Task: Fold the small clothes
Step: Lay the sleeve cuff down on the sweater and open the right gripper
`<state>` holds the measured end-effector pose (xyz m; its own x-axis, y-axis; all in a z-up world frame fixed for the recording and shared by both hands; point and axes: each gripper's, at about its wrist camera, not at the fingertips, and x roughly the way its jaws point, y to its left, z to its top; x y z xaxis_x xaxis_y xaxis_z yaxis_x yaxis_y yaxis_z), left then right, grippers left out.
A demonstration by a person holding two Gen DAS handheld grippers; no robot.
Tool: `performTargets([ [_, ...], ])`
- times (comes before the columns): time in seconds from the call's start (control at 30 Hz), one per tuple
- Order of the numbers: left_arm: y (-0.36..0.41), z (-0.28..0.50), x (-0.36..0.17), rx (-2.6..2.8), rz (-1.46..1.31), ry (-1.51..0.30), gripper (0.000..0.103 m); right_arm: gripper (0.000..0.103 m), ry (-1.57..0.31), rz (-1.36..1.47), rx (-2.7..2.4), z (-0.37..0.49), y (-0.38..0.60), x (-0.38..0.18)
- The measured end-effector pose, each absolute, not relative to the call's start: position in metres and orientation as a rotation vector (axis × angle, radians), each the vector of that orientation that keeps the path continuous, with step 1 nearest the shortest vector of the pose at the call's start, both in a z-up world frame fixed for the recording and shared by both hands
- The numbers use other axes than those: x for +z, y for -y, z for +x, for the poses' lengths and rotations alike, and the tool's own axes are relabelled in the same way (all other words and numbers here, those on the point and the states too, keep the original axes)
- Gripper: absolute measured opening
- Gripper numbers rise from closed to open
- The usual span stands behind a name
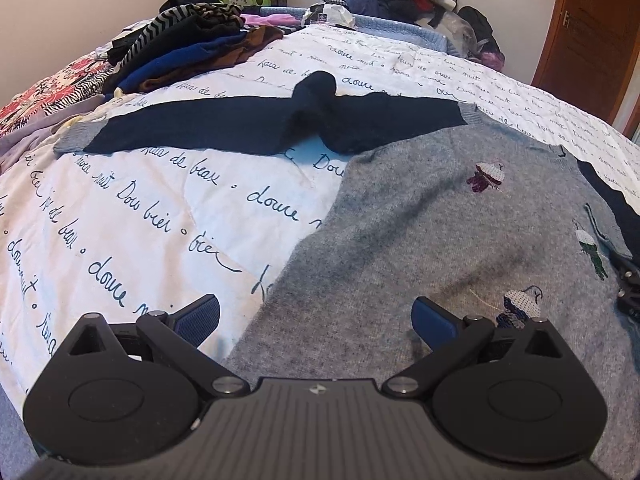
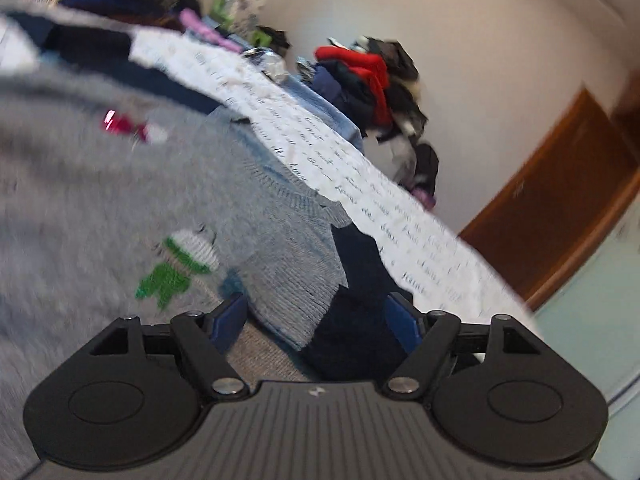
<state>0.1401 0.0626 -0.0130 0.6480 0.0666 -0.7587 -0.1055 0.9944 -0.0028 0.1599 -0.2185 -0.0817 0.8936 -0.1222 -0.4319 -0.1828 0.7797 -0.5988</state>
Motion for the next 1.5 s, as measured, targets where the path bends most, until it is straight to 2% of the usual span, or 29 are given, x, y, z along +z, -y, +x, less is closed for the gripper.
performTargets([
  [0.13, -0.057, 0.139, -0.012, 0.098, -0.01, -0.857, 0.101, 0.074, -0.411, -0.874, 0.003, 0.153, 0.198, -0.1],
  [0.23, -0.056, 0.139, -0.011, 0.095, -0.013, -0.86, 0.101, 0.072, -0.383, -0.898, -0.045, 0.163, 0.196, -0.101],
  [0.27, -0.056, 0.139, -0.01, 0.092, -0.016, -0.859, 0.101, 0.06, -0.382, -0.905, -0.046, 0.167, 0.196, -0.102],
  [0.3, -0.055, 0.138, -0.009, 0.09, -0.015, -0.856, 0.101, 0.043, -0.384, -0.916, -0.05, 0.17, 0.195, -0.103],
  [0.37, -0.054, 0.137, -0.008, 0.091, -0.004, -0.85, 0.101, 0.02, -0.41, -0.946, -0.05, 0.176, 0.193, -0.109],
  [0.4, -0.054, 0.137, -0.008, 0.091, 0.002, -0.849, 0.101, 0.01, -0.422, -0.945, -0.036, 0.177, 0.193, -0.11],
  [0.43, -0.054, 0.137, -0.008, 0.092, 0.006, -0.849, 0.101, 0.007, -0.425, -0.934, -0.019, 0.176, 0.194, -0.11],
  [0.77, -0.063, 0.14, -0.007, 0.1, -0.024, -0.847, 0.101, 0.006, -0.397, -0.777, 0.026, 0.175, 0.19, -0.076],
  [0.97, -0.069, 0.14, -0.007, 0.102, -0.027, -0.849, 0.101, 0.006, -0.331, -0.746, 0.084, 0.194, 0.152, -0.055],
  [1.5, -0.097, 0.137, 0.009, 0.132, -0.114, -0.811, 0.101, 0.006, -0.268, -0.674, 0.155, 0.238, 0.075, -0.046],
])
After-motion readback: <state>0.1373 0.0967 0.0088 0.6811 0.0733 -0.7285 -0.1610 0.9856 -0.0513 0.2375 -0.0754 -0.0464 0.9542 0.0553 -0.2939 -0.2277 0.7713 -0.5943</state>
